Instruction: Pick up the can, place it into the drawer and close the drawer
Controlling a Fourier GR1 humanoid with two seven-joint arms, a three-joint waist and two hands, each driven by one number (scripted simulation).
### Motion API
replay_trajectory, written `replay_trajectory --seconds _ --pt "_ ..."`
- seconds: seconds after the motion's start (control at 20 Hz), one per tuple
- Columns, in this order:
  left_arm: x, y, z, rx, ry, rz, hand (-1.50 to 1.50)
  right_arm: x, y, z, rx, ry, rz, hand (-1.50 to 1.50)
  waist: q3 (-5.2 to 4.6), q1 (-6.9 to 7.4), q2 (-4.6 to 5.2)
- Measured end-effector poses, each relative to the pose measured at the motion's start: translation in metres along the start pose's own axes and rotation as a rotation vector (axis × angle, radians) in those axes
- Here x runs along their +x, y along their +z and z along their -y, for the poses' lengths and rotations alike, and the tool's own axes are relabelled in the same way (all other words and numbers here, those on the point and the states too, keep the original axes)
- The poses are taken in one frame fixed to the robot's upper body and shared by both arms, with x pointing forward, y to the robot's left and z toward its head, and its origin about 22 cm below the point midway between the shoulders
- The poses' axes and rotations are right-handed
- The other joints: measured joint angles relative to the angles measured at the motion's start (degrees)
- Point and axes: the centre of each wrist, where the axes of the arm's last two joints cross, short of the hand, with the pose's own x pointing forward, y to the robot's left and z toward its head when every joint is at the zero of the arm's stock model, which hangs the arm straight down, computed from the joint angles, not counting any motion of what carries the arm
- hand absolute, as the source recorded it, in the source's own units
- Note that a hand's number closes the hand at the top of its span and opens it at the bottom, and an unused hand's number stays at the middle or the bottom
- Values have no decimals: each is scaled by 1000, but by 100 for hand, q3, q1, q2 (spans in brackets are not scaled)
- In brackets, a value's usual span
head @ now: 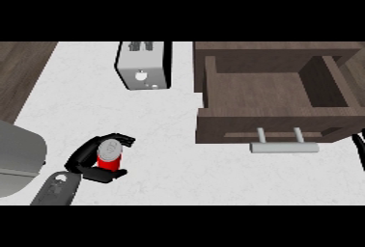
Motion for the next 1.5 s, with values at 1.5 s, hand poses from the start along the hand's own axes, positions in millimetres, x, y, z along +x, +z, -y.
replay_trajectory --seconds 1.5 --pt "112 -66 29 645 81 181 150 11 10 1 -34 -9 17 -150 5 27 -13"
